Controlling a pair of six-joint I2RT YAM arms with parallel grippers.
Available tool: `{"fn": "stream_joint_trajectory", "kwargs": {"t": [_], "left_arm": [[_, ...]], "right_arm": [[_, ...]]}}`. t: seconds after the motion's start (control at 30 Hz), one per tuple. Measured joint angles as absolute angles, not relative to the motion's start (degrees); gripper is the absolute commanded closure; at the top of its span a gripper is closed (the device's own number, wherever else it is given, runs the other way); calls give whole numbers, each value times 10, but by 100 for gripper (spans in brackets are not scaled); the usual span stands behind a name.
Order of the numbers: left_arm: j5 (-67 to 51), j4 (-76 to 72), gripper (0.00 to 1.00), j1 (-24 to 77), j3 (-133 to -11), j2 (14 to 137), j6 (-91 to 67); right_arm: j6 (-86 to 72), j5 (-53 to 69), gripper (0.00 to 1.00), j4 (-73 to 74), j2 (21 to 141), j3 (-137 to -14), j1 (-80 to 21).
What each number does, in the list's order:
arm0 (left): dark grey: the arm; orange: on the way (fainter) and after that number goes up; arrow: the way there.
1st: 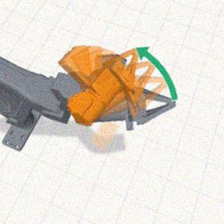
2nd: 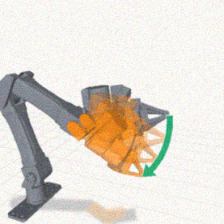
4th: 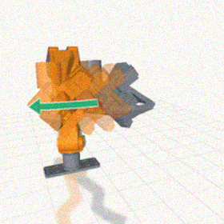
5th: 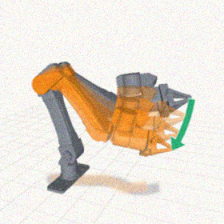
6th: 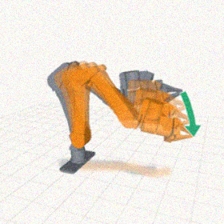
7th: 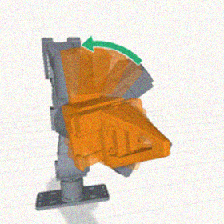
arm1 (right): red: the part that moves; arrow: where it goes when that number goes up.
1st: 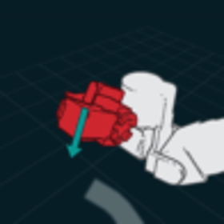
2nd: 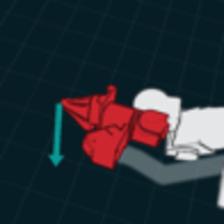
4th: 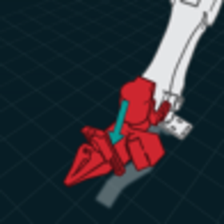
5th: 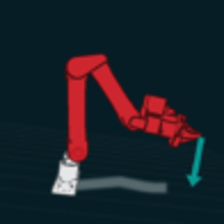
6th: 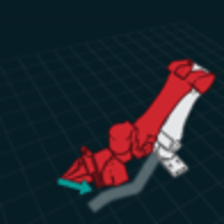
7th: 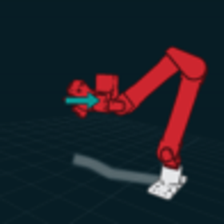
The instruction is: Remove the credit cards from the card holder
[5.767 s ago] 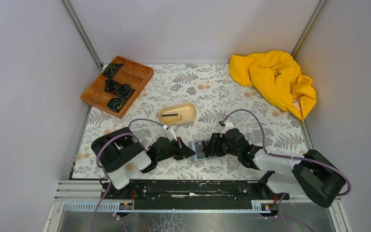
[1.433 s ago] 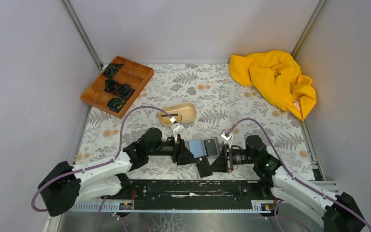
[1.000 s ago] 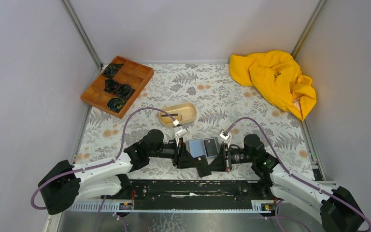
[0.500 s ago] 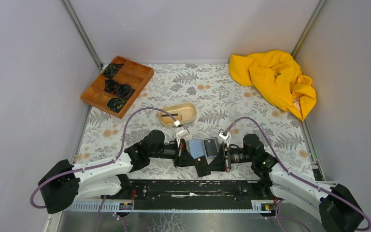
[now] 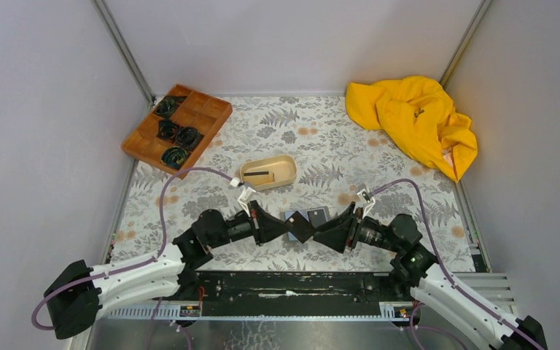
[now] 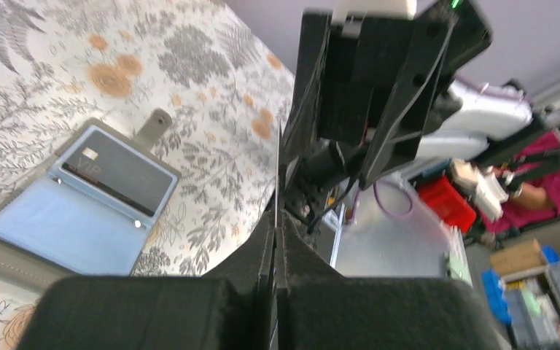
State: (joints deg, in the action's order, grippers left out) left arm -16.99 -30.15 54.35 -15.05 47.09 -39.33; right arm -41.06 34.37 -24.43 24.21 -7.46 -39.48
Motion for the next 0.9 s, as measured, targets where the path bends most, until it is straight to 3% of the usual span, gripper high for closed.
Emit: {"fn": "stream_joint_trajectory", "kwargs": {"t": [0.33, 0.5, 0.9], "left_arm": [[-74, -510, 100, 546, -67, 471, -476], [-59, -600, 100, 552, -52, 507, -497], [-35, -651, 100, 574, -50, 536, -505]], "right_arm": [[-475, 322, 42, -357, 308, -31, -395], [-489, 322, 49, -419, 351, -31, -395], [-498, 324, 58, -469, 395, -45, -395]]}}
